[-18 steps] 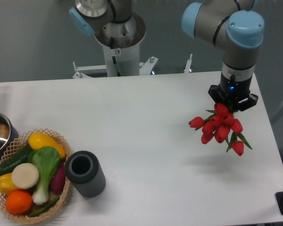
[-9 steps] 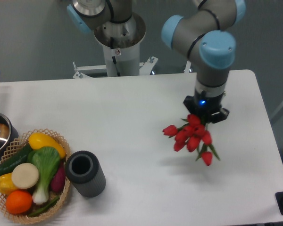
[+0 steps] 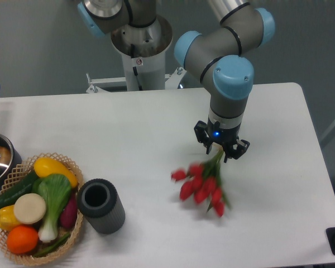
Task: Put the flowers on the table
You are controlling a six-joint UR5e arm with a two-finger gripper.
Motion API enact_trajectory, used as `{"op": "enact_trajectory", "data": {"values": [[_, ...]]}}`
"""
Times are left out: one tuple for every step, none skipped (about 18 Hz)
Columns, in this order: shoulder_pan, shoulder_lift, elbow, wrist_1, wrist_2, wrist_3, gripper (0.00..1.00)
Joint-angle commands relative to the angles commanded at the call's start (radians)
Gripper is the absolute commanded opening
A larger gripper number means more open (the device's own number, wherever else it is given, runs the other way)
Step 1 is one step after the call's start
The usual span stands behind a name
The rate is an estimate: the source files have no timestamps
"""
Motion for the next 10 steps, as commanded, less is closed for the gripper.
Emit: {"op": "enact_trajectory", "data": {"values": [[0.002, 0.002, -0.006, 0.015, 0.002, 0.000, 1.00], [0.006, 0.005, -0.014, 0.032, 0.002, 0.003, 1.00], [0.014, 0.008, -0.027, 0.043, 0.003, 0.008, 1.00], [0.027, 0.015, -0.041, 0.052, 0.005, 0.011, 1.00], [0.044, 0.024, -0.044, 0.058, 0.005, 0.012, 1.00], [0.063, 0.031, -0.046, 0.060, 0.005, 0.012, 1.00], [0.078, 0.032, -0.046, 0.063, 0.005, 0.014, 1.00], [0.086, 0.034, -0.040, 0.065, 0.005, 0.014, 1.00], [0.100, 0.035, -0.040, 0.063, 0.006, 0.014, 1.00], [0.112, 0.038, -0.040, 0.063, 0.008, 0.014, 1.00]]}}
